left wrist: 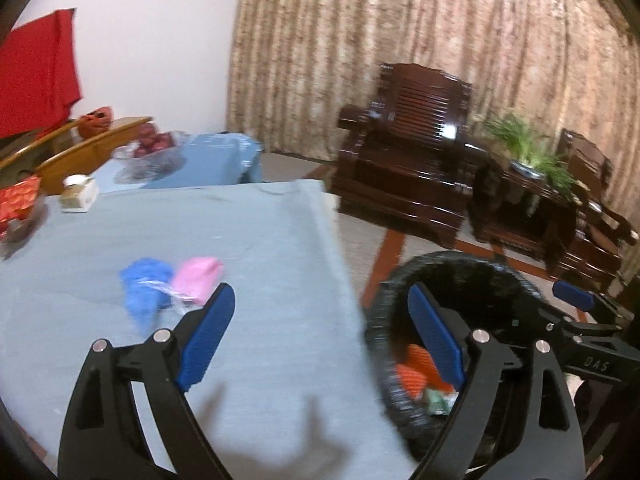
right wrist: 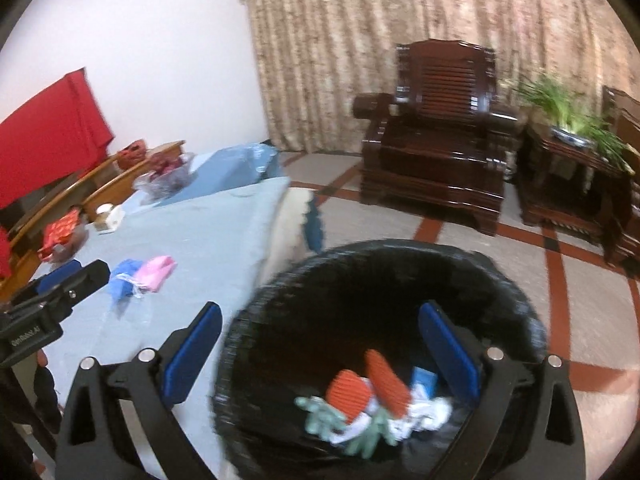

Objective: Collect trash
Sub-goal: 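Move both open tools back toward the blue and pink bags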

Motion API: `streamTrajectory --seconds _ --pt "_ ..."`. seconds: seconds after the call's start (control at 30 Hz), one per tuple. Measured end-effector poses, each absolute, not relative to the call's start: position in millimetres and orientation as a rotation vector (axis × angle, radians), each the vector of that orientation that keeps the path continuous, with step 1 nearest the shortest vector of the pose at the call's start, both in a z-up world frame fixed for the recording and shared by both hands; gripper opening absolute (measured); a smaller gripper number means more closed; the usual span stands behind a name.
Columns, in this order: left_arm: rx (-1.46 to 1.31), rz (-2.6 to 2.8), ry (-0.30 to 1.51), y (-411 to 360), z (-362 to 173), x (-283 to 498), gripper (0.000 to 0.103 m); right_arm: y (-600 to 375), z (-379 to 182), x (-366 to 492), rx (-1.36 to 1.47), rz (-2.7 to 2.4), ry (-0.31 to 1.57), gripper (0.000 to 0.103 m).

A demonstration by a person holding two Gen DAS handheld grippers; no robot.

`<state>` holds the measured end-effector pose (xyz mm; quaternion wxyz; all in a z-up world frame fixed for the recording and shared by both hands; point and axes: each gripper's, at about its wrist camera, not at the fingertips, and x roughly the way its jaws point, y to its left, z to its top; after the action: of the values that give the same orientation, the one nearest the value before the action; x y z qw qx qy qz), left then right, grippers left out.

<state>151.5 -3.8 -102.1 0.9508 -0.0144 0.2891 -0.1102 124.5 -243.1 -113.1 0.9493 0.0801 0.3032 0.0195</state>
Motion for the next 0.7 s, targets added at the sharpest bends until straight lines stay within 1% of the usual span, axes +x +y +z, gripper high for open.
streamTrajectory --seconds 0.47,0.7 --pt "-0.06 0.032 0.605 126 -120 169 0.086 -129 -121 182 0.096 0.198 0.62 0.097" --pt "-0.078 0.094 0.619 164 -137 191 0.086 -77 -137 222 0.075 0.238 0.644 0.097"
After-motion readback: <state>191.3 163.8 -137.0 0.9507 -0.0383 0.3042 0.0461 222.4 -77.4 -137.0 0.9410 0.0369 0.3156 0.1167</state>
